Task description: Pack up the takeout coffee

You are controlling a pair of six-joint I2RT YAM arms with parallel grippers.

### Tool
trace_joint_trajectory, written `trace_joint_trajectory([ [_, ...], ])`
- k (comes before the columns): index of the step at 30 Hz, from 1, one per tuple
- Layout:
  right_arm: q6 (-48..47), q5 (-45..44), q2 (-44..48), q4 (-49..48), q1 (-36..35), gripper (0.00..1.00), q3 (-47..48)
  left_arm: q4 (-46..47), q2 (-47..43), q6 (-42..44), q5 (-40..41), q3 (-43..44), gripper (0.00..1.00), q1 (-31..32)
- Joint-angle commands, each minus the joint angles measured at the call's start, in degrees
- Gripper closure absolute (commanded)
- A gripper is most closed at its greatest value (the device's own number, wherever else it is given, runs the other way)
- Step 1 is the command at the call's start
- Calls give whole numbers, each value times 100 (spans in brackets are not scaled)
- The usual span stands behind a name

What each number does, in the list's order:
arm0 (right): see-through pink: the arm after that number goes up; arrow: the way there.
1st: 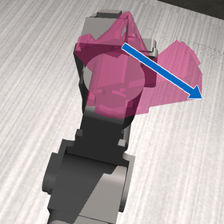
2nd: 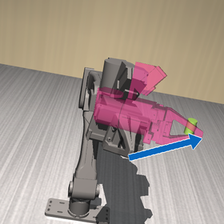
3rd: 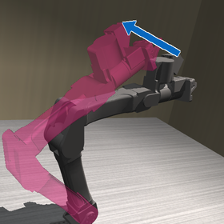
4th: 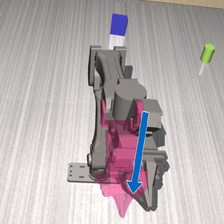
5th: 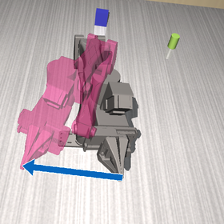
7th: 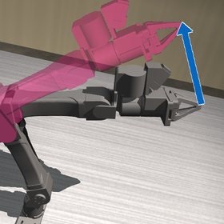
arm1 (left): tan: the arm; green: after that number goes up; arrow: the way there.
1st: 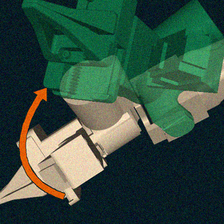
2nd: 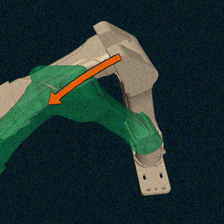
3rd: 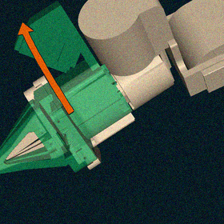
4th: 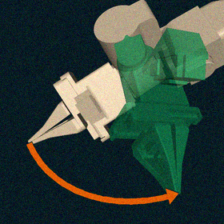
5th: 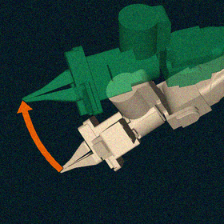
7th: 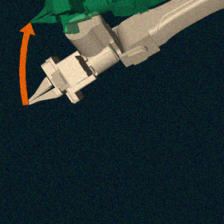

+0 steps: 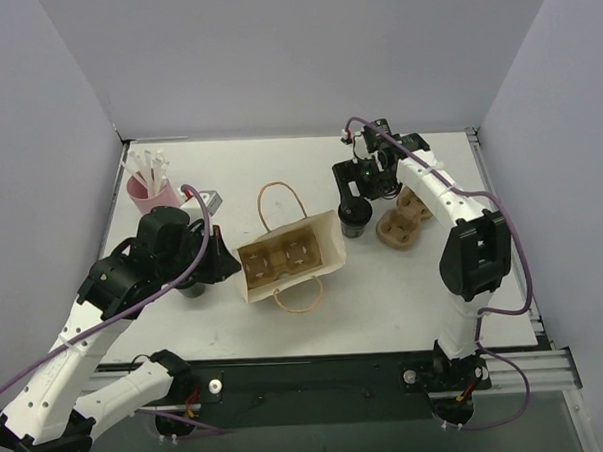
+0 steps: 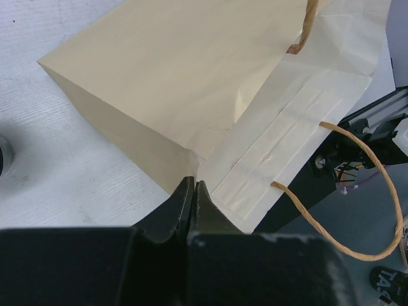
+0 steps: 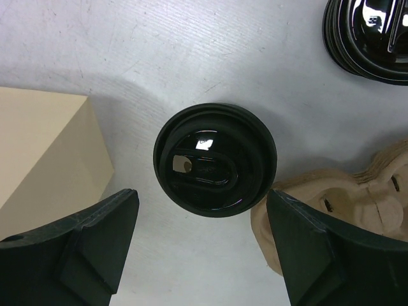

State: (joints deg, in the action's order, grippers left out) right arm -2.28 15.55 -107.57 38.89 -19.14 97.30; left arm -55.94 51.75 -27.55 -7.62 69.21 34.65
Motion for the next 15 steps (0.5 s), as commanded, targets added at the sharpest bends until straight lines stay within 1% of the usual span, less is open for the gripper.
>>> trace_joint_trajectory([
  [1, -299, 62, -133, 259, -20, 16, 290, 154, -77, 110, -100, 22, 100, -38],
  [4, -316, 71, -255, 285, -38, 16, 369, 119, -59, 118, -108, 40, 100, -38],
  [12, -395, -403, -589, 364, -222, 18, 624, 84, 2, 127, -100, 93, 100, -46],
  [15, -457, -561, -660, 391, -292, 20, 633, 75, 2, 136, -91, 101, 100, -46],
])
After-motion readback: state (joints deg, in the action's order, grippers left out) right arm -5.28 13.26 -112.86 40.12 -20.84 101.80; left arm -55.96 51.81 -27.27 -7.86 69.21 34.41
